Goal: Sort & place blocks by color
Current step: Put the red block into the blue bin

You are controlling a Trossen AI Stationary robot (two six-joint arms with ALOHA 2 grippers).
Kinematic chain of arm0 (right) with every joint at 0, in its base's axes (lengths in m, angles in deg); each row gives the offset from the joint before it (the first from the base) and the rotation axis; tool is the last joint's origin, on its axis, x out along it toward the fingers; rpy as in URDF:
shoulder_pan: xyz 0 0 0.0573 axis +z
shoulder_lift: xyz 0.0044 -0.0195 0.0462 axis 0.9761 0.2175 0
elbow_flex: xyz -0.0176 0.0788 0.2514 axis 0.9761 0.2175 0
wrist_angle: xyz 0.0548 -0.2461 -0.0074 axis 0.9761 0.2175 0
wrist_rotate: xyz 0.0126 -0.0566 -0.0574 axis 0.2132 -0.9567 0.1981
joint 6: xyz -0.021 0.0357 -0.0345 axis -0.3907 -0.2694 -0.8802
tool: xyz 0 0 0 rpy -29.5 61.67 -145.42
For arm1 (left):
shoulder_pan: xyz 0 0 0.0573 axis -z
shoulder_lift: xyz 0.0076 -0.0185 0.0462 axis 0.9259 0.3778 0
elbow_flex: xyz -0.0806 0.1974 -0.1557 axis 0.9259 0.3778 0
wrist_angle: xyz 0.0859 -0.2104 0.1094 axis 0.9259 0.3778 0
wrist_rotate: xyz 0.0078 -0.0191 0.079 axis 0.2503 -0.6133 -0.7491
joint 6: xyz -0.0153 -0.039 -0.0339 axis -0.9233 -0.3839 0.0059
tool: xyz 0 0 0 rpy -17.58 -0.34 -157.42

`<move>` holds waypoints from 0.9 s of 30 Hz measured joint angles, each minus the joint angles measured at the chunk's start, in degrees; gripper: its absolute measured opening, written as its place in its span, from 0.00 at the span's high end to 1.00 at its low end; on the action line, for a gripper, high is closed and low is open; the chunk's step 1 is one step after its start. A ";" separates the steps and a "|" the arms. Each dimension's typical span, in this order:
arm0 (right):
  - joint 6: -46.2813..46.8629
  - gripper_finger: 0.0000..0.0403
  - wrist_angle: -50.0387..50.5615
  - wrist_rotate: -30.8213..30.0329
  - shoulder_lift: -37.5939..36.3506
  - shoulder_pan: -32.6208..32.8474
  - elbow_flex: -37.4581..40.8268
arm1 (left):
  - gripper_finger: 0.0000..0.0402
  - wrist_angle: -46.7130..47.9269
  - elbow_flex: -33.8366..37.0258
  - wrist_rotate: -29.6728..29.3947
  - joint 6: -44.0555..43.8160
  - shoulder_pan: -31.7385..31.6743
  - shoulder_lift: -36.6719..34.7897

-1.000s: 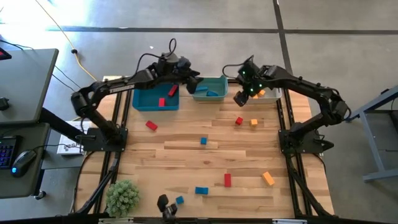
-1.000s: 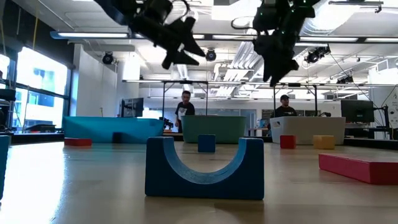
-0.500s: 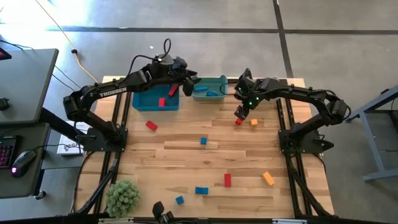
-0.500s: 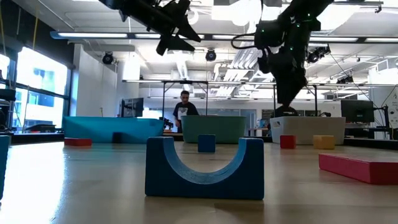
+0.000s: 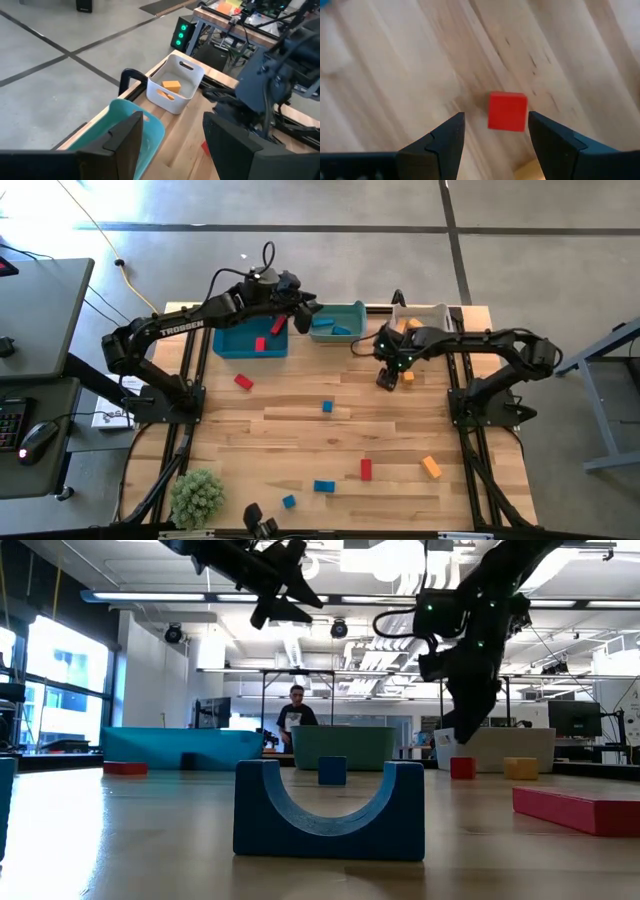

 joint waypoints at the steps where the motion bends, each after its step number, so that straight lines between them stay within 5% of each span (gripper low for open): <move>1: -0.23 0.49 -0.24 -1.29 0.03 0.39 0.44 | 0.51 0.00 0.00 -0.33 0.00 0.00 0.02; 27: 0.90 0.49 -11.15 -7.74 0.46 1.48 6.77 | 0.51 0.01 0.02 -0.68 0.02 -0.09 0.07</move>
